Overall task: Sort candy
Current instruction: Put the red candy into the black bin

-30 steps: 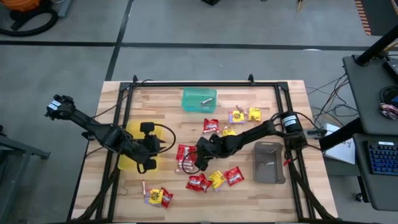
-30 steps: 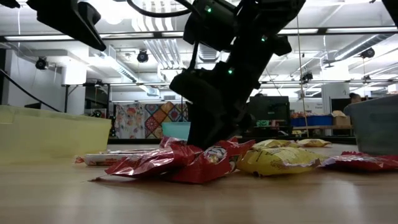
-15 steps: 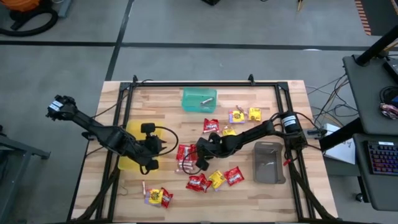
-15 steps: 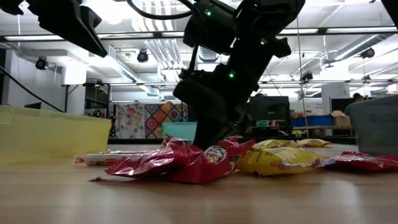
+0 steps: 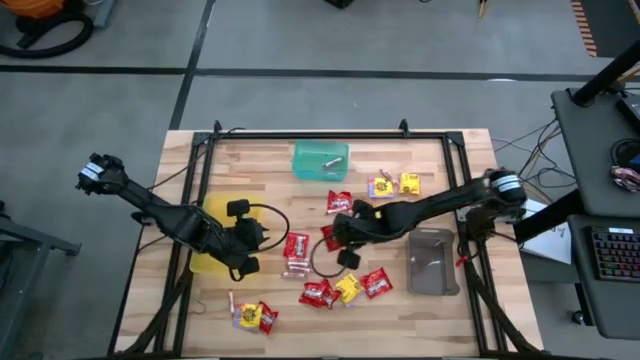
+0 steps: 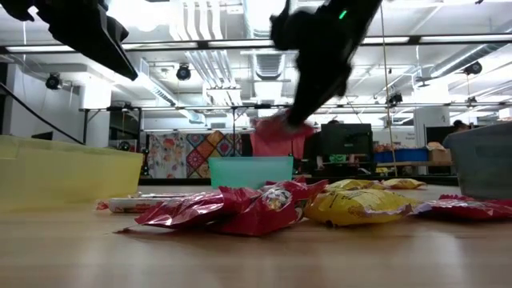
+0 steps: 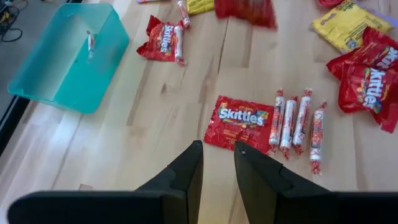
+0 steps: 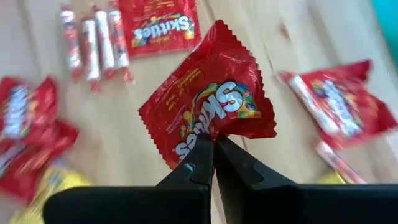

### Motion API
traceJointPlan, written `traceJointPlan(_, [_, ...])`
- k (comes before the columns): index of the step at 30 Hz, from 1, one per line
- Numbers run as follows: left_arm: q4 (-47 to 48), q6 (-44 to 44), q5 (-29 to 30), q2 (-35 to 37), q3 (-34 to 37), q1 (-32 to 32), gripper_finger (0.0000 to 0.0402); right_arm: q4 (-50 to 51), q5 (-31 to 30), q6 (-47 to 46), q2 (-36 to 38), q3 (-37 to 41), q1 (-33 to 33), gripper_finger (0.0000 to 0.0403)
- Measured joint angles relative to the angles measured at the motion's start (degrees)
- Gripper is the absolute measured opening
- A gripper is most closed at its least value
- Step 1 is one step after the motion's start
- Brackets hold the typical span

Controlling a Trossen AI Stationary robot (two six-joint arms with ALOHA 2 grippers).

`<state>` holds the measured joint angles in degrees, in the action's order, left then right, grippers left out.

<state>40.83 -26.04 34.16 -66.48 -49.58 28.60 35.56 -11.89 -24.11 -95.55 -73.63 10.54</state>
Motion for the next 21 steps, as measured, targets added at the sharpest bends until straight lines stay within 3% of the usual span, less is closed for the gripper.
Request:
traceJointPlan(7, [-5.7,2.7,-1.9,-1.1,0.0,-0.3,0.0077,18.7,0.8,-7.5,10.4,0.0,3.1,0.0008])
traceJointPlan(13, [-8.6,6.7,-3.6,-1.1,-1.0,-1.8,0.0077,35.6,8.6,-22.5,18.5,0.2,7.3,0.0008])
traceJointPlan(21, [-9.2,8.7,-3.7,-1.3,-2.1,-3.7,0.0077,45.4,14.0,-39.2,24.4,6.4,13.8,0.0008])
